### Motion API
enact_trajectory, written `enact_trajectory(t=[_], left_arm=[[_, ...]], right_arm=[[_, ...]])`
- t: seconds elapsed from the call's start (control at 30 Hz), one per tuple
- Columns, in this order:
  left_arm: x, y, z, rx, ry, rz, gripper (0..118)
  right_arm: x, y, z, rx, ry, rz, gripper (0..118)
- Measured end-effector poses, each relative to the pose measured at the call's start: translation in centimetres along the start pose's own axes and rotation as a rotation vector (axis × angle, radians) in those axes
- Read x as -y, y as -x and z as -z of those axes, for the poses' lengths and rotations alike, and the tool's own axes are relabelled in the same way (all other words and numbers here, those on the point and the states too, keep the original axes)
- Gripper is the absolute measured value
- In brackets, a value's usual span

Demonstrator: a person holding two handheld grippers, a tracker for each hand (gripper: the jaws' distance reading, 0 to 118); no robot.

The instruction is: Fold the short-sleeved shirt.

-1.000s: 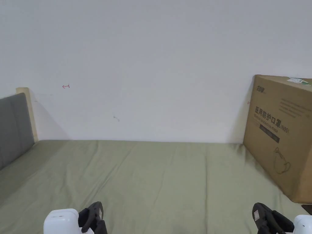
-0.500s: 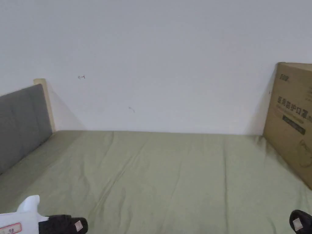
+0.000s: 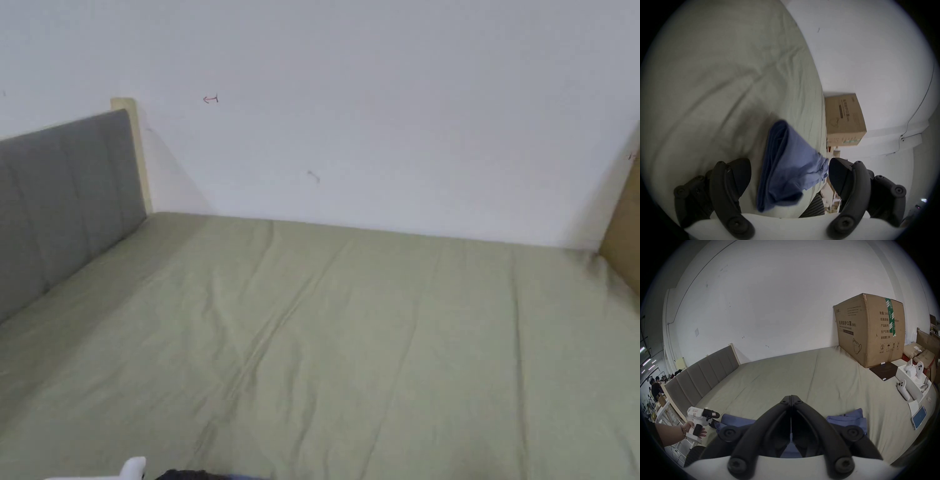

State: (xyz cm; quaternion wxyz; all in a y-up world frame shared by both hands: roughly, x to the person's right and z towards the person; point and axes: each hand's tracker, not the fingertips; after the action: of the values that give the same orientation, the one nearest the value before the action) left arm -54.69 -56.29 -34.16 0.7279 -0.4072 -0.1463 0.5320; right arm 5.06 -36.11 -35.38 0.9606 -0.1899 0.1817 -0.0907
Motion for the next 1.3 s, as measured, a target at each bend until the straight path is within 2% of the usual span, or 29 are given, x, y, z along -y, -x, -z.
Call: enact_trajectory(t=[0.07,0.13,0.17,0.2,0.23,0.27,0.3,0.33,0.37,0.43,0.53,0.6,0.63,0.7,0.73,0.8,0.9,0.93,0.97,1.0,1.03,1.07,1.17,1.3], left_arm=[[-0.8,0.3,1.1,0.081,-0.022,0.019,106],[-0.8,0.5,2.6,0.141,-0.022,-0.032,102],[-0.8,0.7,3.2,0.184,-0.015,-0.056,87],[-0.6,0.6,3.7,0.191,-0.013,-0.075,30],[-0.6,0.9,3.8,0.176,-0.024,-0.074,4],[-0.7,1.3,3.9,0.091,-0.045,-0.068,4],[-0.7,1.4,4.5,-0.12,-0.047,-0.048,4],[-0.5,2.6,4.2,-0.204,-0.045,-0.043,4],[-0.6,1.2,3.7,0.023,-0.098,-0.082,4],[-1.0,-1.1,3.3,-0.174,-0.06,0.047,5],[0.3,-6.2,2.0,-0.306,-0.069,0.304,5],[0.8,-8.8,0.2,-0.446,-0.117,0.445,5],[1.2,-10.2,-0.5,-0.542,-0.153,0.522,5],[2.7,-12.9,-1.4,-0.862,-0.259,0.652,5],[3.4,-13.6,-1.4,-0.969,-0.283,0.698,5],[4.2,-15.2,-0.9,-0.978,-0.242,0.756,5],[5.8,-18.5,1.6,-0.712,-0.108,0.718,5],[6.3,-19.7,2.9,-0.651,-0.084,0.709,5],[6.9,-20.9,4.5,-0.589,-0.054,0.699,12],[7.5,-22.3,6.3,-0.521,-0.015,0.68,46],[7.7,-22.9,7.9,-0.457,0.022,0.653,89],[7.8,-23.4,9.7,-0.397,0.061,0.624,112],[8.8,-24.6,13.7,-0.352,0.139,0.638,109],[9.1,-25.4,13.4,-0.428,0.101,0.721,109]], right_arm=[[-0.2,0.1,0.2,0.002,0.009,-0.002,0],[-0.4,0.2,0.4,0.007,0.014,-0.002,0],[-0.5,0.3,0.5,0.011,0.015,-0.002,0],[-0.6,0.4,0.6,0.011,0.017,0.003,0],[-0.6,0.2,0.7,0.009,0.021,0.01,0],[-0.7,0.1,0.8,0.005,0.026,0.014,0],[-0.8,0.2,0.9,0.002,0.031,0.013,0],[-0.9,0.3,1.0,0.001,0.036,0.007,0],[-0.9,0.4,1.0,0.0,0.04,-0.004,0],[-0.9,0.5,1.0,-0.006,0.047,-0.02,0],[-1.0,1.1,0.9,-0.026,0.054,-0.027,0],[-1.0,1.2,0.9,-0.041,0.051,-0.022,0],[-1.0,1.3,0.7,-0.046,0.05,-0.02,0],[-0.8,1.3,0.5,-0.059,0.051,-0.013,0],[-0.6,1.3,0.4,-0.063,0.051,-0.011,0],[-0.2,0.9,0.3,-0.067,0.055,-0.01,0],[-0.1,0.8,-0.1,-0.078,0.066,-0.007,0],[-0.1,0.7,-0.2,-0.078,0.067,-0.006,0],[-0.2,0.6,-0.4,-0.078,0.066,-0.005,0],[-0.3,0.4,-0.6,-0.08,0.061,0.0,0],[-0.3,0.2,-0.8,-0.084,0.057,0.008,0],[-0.4,0.0,-0.9,-0.088,0.053,0.017,0],[-0.8,-0.4,-1.2,-0.088,0.045,0.03,0],[-1.2,-1.0,-1.5,-0.084,0.038,0.039,0]])
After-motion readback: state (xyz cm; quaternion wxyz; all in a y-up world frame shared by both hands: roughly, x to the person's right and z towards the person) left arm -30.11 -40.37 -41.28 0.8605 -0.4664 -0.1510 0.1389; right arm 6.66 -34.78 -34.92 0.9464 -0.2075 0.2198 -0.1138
